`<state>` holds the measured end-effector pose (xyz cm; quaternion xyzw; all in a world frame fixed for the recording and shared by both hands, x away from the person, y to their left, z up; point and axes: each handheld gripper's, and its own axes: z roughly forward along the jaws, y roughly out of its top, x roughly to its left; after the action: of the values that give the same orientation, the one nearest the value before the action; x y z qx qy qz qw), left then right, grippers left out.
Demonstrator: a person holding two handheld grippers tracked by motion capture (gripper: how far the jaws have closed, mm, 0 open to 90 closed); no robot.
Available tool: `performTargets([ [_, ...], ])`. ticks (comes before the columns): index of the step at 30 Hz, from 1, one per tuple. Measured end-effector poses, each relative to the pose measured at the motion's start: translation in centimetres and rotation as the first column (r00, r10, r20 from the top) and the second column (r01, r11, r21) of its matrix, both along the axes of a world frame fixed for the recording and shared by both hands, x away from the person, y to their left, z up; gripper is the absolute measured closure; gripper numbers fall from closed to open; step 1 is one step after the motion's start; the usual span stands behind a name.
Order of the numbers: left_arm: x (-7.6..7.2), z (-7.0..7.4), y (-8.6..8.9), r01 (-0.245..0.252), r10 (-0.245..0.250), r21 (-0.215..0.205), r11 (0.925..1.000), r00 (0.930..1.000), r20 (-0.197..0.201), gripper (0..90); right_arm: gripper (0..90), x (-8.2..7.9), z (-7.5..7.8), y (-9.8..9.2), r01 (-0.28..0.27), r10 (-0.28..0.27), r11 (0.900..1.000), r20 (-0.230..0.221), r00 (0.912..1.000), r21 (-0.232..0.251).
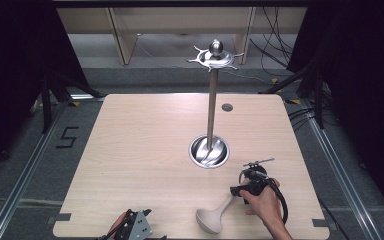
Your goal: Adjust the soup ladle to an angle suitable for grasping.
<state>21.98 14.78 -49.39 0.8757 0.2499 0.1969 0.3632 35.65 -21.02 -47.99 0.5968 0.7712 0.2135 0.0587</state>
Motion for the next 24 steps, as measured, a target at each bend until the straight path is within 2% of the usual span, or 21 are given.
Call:
performTargets([
  [1,0.0,-0.1,-0.1,0.0,0.0,-0.002,1.0,1.0,-0.007,15.1,21.8,0.0,0.1,0.2,0.003,-0.003,1.0,-0.009,1.0,0.003],
  [2,0.0,0.0,0.0,0.005,-0.005,0.023,0.9997,1.0,0.001,15.1,21.5,0.1,0.1,0.3,0.005,-0.005,1.0,-0.008,1.0,-0.011],
  [3,0.0,0.0,-0.1,0.001,-0.001,0.009,1.0,1.0,0.004,15.1,21.3,0.2,0.2,0.3,-0.017,0.016,1.0,-0.013,0.9998,-0.022],
  [5,-0.1,0.0,-0.1,0.002,-0.002,0.009,1.0,1.0,0.0,15.1,20.5,0.4,0.2,0.7,-0.002,0.001,0.999,-0.019,0.9998,-0.032],
  [6,-0.1,0.0,-0.1,0.003,-0.003,0.002,1.0,1.0,0.002,15.1,19.7,0.4,0.1,0.7,-0.011,0.011,0.999,-0.015,0.9998,-0.036],
  [7,-0.1,0.0,-0.2,0.004,-0.004,0.004,1.0,1.0,0.002,15.1,19.0,0.5,0.1,0.9,0.006,-0.007,0.999,-0.03,0.9995,-0.042],
  [8,-0.1,0.0,-0.2,0.006,-0.006,-0.008,0.9999,1.0,-0.003,15.1,19.5,0.7,-0.1,0.7,-0.039,0.038,0.997,-0.025,0.999,-0.068],
  [9,-0.2,-0.1,-0.3,0.007,-0.007,-0.015,0.9999,0.9999,-0.01,15.1,20.5,0.8,-0.2,0.8,-0.028,0.026,0.998,-0.04,0.9989,-0.064],
  [10,-0.1,0.0,-0.2,0.014,-0.014,0.019,0.9997,0.9999,-0.008,15.1,22.0,0.9,-0.5,0.7,-0.028,0.027,0.999,-0.024,0.9994,-0.041],
  [11,-0.2,0.1,-0.2,0.014,-0.014,0.014,0.9998,0.9999,-0.004,15.1,21.7,1.0,-0.5,0.8,0.0,-0.002,0.999,-0.046,0.9989,-0.033],
  [12,-0.2,0.1,-0.2,0.013,-0.013,0.019,0.9997,0.9999,0.005,15.1,22.2,1.1,-0.5,0.8,-0.019,0.017,0.999,-0.036,0.9992,-0.038],
  [13,-0.1,0.1,-0.2,0.013,-0.013,0.017,0.9998,0.9999,0.003,15.1,22.6,1.2,-0.5,1.0,-0.019,0.017,0.998,-0.042,0.999,-0.057],
  [14,-0.2,0.0,-0.2,0.015,-0.015,-0.014,0.9998,0.9999,-0.008,15.1,23.2,1.2,-0.3,1.3,0.005,-0.008,0.998,-0.063,0.998,-0.06],
  [15,-0.2,-0.1,-0.2,0.011,-0.011,-0.022,0.9997,0.9999,-0.011,15.1,24.5,1.3,-0.2,1.5,0.023,-0.027,0.999,-0.096,0.995,-0.047],
  [16,-0.1,0.0,-0.2,0.008,-0.008,-0.005,1.0,1.0,0.001,15.1,26.6,1.4,-0.2,1.7,0.015,-0.019,0.998,-0.083,0.9964,-0.053],
  [17,-0.1,0.0,-0.2,0.007,-0.007,-0.004,1.0,1.0,0.002,15.1,28.9,1.6,-0.2,1.8,0.01,-0.015,0.998,-0.08,0.9967,-0.067],
  [18,-0.2,0.0,-0.2,0.009,-0.009,-0.012,0.9999,0.9999,-0.009,15.1,29.9,1.7,-0.1,2.0,-0.001,-0.003,0.999,-0.081,0.9967,-0.047],
  [20,-0.2,0.1,-0.2,0.009,-0.009,-0.013,0.9999,0.9999,-0.008,15.1,30.4,1.9,0.0,2.5,0.008,-0.014,0.998,-0.1,0.9949,-0.056],
  [21,-0.1,0.2,-0.1,0.016,-0.016,0.022,0.9996,0.9999,0.006,15.1,32.0,2.0,0.1,2.5,-0.006,0.001,0.999,-0.098,0.9952,-0.052],
  [23,-0.2,0.0,-0.2,0.015,-0.015,-0.016,0.9998,0.9998,-0.009,15.1,36.6,2.1,0.2,2.6,0.003,-0.007,0.999,-0.109,0.994,-0.033],
  [24,-0.2,0.0,-0.3,0.014,-0.014,-0.015,0.9998,0.9998,-0.011,15.1,39.0,2.2,0.2,2.5,-0.001,-0.002,1.0,-0.105,0.9945,-0.027],
])
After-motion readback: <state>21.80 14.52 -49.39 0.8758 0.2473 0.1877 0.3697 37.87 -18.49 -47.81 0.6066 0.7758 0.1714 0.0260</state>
